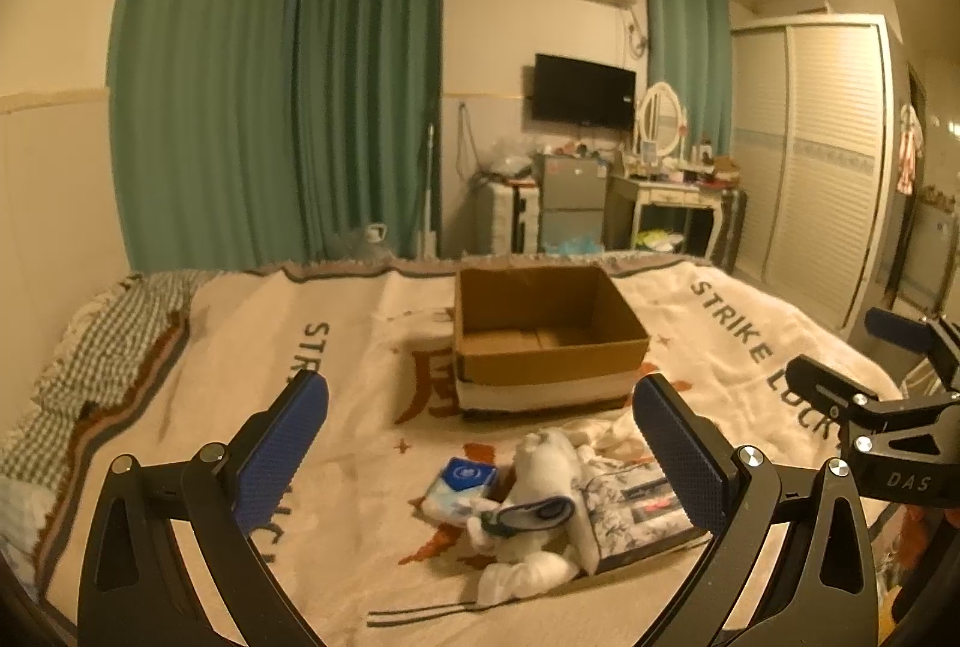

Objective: Organize soft objects

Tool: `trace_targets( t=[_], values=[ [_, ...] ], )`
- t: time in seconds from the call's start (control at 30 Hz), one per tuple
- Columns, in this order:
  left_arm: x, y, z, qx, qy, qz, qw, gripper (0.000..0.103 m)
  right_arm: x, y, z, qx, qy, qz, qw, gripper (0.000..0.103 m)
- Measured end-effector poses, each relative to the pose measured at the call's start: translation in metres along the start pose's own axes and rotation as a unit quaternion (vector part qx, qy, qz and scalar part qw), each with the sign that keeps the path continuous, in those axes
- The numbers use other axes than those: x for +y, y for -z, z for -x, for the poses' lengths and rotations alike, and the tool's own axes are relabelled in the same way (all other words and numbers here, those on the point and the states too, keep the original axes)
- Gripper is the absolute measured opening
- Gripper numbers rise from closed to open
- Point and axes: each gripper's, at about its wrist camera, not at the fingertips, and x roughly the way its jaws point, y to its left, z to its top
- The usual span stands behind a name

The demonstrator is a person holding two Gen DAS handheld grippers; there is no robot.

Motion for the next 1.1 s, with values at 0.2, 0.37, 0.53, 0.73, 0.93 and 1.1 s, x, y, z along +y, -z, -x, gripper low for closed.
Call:
trace_targets(
  t=[0.2, 0.37, 0.53, 0.73, 0.93, 1.1],
  values=[
    [0.005, 0.021, -0.022, 0.043, -0.016, -0.002, 0.9990, 0.103, 0.000, 0.017, -0.022, 0.036, -0.015, -0.002, 0.999, 0.099],
    [0.009, 0.045, -0.050, 0.087, -0.025, -0.005, 0.9958, 0.103, 0.006, 0.047, -0.072, 0.109, -0.026, 0.008, 0.994, 0.097],
    [0.006, 0.062, -0.068, 0.118, -0.023, -0.014, 0.9927, 0.103, 0.013, 0.081, -0.122, 0.183, -0.054, 0.006, 0.982, 0.094],
    [0.000, 0.073, -0.084, 0.141, -0.022, -0.024, 0.9895, 0.103, 0.019, 0.107, -0.156, 0.221, -0.073, 0.002, 0.973, 0.092],
    [-0.008, 0.075, -0.090, 0.147, -0.019, -0.033, 0.9884, 0.103, 0.022, 0.118, -0.167, 0.230, -0.116, -0.027, 0.966, 0.085],
    [-0.015, 0.071, -0.091, 0.147, -0.015, -0.040, 0.9883, 0.103, 0.026, 0.112, -0.146, 0.189, -0.126, -0.023, 0.974, 0.053]
  ],
)
